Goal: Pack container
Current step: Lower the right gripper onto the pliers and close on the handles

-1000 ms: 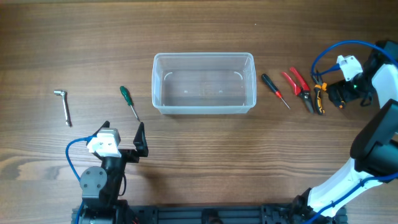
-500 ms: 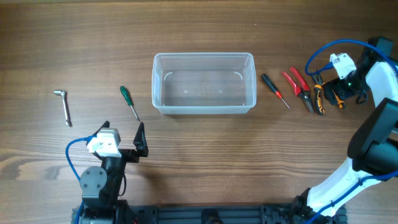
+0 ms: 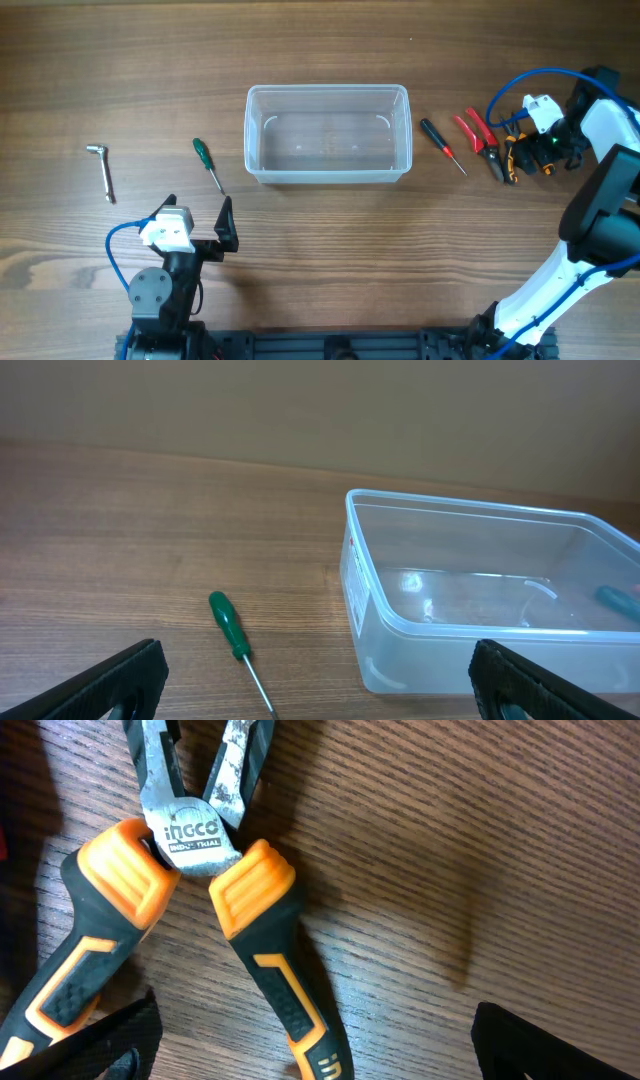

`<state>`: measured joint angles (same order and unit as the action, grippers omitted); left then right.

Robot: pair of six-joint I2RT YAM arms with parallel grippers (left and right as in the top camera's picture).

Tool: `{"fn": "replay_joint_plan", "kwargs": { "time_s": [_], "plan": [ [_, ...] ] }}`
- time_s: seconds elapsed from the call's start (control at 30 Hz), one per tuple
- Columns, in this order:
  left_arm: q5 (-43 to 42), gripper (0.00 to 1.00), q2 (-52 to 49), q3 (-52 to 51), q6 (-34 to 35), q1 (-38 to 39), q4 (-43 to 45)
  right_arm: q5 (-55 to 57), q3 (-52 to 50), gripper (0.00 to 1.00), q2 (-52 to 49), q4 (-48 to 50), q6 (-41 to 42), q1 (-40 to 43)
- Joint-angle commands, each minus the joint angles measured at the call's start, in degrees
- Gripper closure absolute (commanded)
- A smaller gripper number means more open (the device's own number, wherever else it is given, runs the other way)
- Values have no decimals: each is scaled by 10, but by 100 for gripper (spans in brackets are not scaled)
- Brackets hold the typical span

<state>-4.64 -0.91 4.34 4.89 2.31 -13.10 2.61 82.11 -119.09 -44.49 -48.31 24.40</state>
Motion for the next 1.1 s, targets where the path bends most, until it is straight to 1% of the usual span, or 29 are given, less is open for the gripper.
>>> {"fn": "replay_joint_plan", "kwargs": {
  "time_s": [0.0,0.1,0.17,0.2,0.27,0.67,0.73,0.87,0.97,1.0,1.07],
  "plan": [
    [-11,0,2,-4,3,3,2,5,0,5,-23,6,0,-2],
    [-11,0,2,-4,3,3,2,-6,0,6,-23,8,5,-2],
    [-11,0,2,-4,3,3,2,-32,0,4,-23,9,5,-2],
    [-11,0,2,-4,3,3,2,-50,0,1,-23,10,5,-2],
    [-11,0,2,-4,3,3,2,-70,0,0,-23,12,5,-2],
    [-11,0,2,-4,3,3,2,-70,0,0,-23,-2,25,-1],
    [-11,0,2,-4,3,3,2,-70,0,4,-23,-1,29,0],
    [-11,0,2,-4,3,3,2,-69,0,14,-23,3,34,0],
    [-11,0,2,-4,3,3,2,-69,0,17,-23,3,35,0],
    [-11,0,2,-4,3,3,2,-69,0,20,-23,3,35,0],
    [-11,0,2,-4,3,3,2,-69,0,30,-23,3,35,0]
  ]
}}
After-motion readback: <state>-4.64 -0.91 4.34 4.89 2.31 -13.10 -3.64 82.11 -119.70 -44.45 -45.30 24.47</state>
